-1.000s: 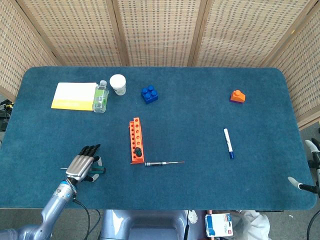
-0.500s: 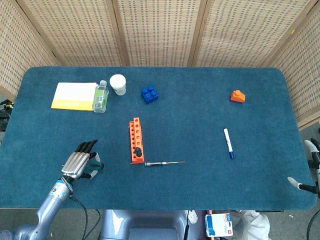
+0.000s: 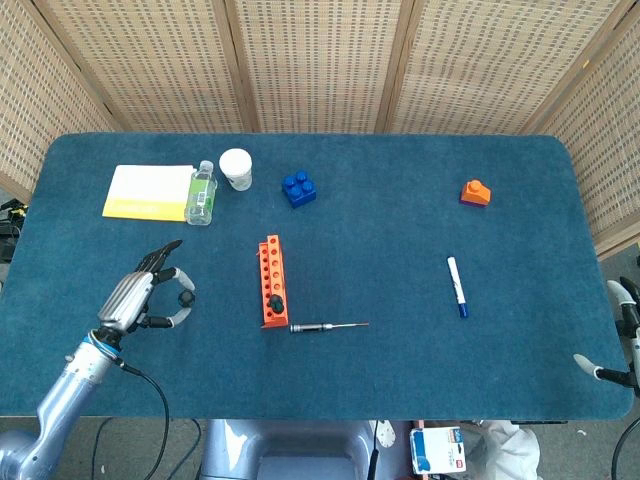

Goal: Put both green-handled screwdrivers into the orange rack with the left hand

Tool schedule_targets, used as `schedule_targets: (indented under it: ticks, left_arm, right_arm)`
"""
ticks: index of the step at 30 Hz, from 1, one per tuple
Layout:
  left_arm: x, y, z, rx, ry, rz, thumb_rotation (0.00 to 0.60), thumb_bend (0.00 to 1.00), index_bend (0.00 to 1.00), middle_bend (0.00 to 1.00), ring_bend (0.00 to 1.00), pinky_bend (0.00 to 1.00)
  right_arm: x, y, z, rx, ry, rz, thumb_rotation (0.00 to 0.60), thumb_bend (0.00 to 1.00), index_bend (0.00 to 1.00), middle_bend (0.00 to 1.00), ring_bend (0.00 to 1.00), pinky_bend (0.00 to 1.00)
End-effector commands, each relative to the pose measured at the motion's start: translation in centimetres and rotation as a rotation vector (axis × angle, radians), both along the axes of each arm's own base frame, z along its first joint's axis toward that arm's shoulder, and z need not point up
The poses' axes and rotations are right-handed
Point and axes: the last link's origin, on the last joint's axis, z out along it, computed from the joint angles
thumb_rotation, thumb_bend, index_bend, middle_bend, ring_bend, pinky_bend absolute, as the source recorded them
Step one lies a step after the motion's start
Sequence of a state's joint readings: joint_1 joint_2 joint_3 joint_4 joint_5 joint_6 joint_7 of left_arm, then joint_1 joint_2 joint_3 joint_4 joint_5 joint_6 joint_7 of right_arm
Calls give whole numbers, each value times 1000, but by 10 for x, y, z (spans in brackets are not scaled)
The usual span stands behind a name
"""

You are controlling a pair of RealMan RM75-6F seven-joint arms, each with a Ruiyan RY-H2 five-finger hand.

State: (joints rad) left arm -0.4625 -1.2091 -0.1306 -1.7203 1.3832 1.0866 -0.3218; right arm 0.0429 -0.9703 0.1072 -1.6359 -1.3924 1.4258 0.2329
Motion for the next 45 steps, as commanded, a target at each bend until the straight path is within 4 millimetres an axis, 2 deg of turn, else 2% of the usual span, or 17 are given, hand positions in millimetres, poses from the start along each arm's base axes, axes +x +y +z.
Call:
schedule_targets:
  ticks: [1, 4, 10, 15, 22, 26, 30, 39, 45]
  left_arm:
    - [16, 9, 19, 17, -51, -42, 600, 425, 626, 0, 0, 0]
    - [28, 13, 28, 34, -109, -61, 600, 426, 626, 0, 0, 0]
    - [66, 28, 47, 34, -388, -90, 600, 426, 626, 0, 0, 0]
    - [89, 36, 58, 20, -456, -121, 600, 426, 626, 0, 0, 0]
    - [122, 49, 56, -42, -527, -101, 600, 426, 627, 0, 0, 0]
    - [135, 59, 50, -64, -526, -85, 600, 426, 626, 0, 0, 0]
    - [140, 67, 40, -85, -520, -54, 600, 426, 627, 0, 0, 0]
    - [137, 86, 15, -117, -509, 13, 600, 426, 626, 0, 0, 0]
    - [134, 91, 5, -110, -462, 19, 600, 426, 627, 0, 0, 0]
  right_arm:
    - [0, -1, 0, 0, 1, -1, 600, 0, 5, 0, 0, 0]
    - [-1, -1, 0, 0, 1, -8, 600, 0, 5, 0, 0, 0]
    - [-3, -3, -1, 2, 1, -16, 600, 0, 5, 0, 0, 0]
    - [-4, -5, 0, -1, 1, -24, 600, 0, 5, 0, 0, 0]
    - [-8, -7, 1, -5, 1, -39, 600, 0, 5, 0, 0, 0]
    - [-10, -9, 2, -9, 2, -49, 600, 0, 5, 0, 0, 0]
    - [-12, -11, 3, -14, 0, -60, 600, 0, 5, 0, 0, 0]
    - [-18, -14, 7, -30, -7, -86, 600, 0, 5, 0, 0, 0]
    - [-20, -14, 8, -31, -10, -94, 600, 0, 5, 0, 0, 0]
